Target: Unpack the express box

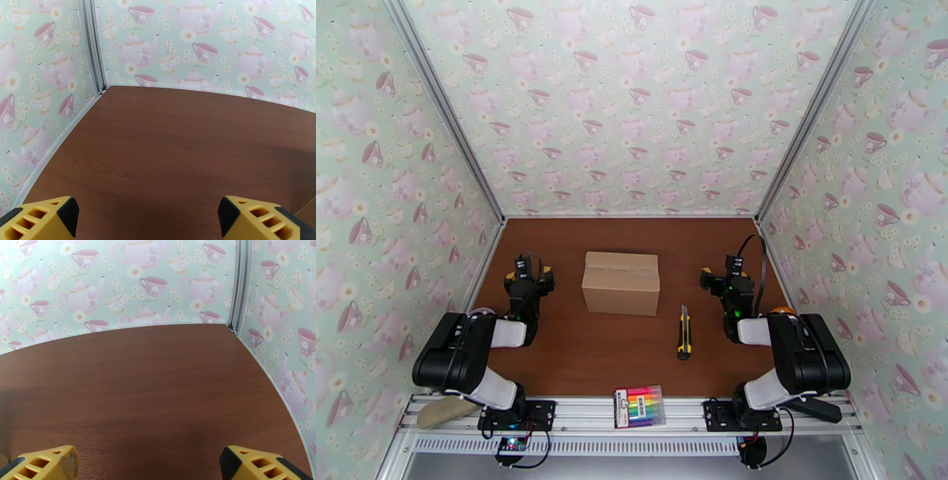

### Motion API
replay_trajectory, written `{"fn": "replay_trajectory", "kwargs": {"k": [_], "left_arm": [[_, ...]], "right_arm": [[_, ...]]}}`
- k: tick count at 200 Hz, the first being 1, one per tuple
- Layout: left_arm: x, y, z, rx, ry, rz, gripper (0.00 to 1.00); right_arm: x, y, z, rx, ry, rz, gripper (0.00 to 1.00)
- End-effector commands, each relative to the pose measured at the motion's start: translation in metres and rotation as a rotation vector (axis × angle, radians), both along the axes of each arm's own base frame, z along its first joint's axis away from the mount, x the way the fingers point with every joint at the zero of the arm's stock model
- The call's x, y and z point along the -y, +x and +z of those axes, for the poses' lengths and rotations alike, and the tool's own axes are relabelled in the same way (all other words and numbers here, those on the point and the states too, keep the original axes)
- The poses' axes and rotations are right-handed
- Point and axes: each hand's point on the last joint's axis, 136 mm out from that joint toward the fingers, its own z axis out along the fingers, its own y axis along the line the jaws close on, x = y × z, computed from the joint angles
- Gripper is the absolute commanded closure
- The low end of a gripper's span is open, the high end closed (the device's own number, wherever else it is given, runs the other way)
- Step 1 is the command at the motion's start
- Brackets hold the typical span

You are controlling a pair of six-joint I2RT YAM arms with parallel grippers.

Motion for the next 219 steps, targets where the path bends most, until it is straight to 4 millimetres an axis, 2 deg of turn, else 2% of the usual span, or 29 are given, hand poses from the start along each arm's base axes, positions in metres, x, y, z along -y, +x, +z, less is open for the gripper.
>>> {"fn": "replay_trajectory", "kwargs": {"k": [1, 219], "left_arm": [[0.0025, -0.0005, -0.0025, -0.002, 0.004, -0.013, 0.00], [0.0030, 0.0002, -0.0036, -0.007, -0.001, -0.021, 0.00]], "right_arm": [[-0.0053, 0.0049, 0.0073, 0.024, -0.004, 0.025, 0.00], [-0.0052, 0.0049, 0.0076, 0.024, -0.004, 0.025, 0.00]]}}
